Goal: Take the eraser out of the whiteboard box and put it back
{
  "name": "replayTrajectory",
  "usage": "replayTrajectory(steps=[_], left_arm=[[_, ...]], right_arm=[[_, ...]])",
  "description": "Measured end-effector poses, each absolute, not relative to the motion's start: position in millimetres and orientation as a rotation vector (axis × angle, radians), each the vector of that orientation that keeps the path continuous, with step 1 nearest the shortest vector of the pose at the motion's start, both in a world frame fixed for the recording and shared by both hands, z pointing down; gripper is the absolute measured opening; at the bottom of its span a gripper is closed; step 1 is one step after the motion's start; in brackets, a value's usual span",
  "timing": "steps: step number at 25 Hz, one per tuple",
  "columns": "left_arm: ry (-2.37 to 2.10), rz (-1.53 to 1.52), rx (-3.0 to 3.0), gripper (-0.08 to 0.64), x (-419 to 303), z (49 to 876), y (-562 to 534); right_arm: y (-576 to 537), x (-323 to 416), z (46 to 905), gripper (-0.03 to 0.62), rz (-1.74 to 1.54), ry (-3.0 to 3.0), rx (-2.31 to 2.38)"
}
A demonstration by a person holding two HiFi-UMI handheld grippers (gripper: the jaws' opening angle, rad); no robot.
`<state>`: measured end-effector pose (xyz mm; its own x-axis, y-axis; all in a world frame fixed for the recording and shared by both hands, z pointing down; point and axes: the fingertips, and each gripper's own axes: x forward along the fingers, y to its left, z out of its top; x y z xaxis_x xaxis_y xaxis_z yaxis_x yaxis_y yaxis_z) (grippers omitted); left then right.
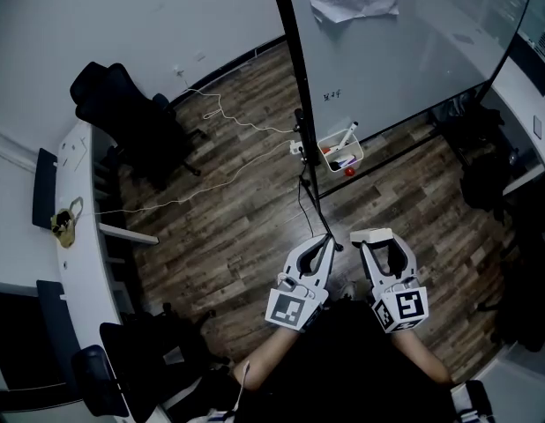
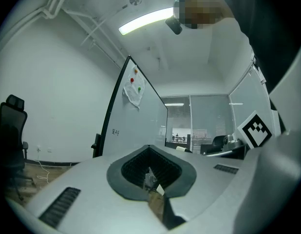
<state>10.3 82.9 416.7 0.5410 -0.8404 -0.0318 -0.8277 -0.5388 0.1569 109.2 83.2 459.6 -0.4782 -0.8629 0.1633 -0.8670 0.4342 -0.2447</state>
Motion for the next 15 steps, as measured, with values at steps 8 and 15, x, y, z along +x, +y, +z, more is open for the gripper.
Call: replayTrajectory(steps=[8,15], left_arm=[[-1.415,-0.177,2.647,0.006,6,417,71],[-1.422,-0.159,2.666,0.006,-4,414,62]], right_arm=[[72,103,460,0.247,0.467,-2.642,1.607],[65,97,460,0.247,0.452,-2.637,1.612]])
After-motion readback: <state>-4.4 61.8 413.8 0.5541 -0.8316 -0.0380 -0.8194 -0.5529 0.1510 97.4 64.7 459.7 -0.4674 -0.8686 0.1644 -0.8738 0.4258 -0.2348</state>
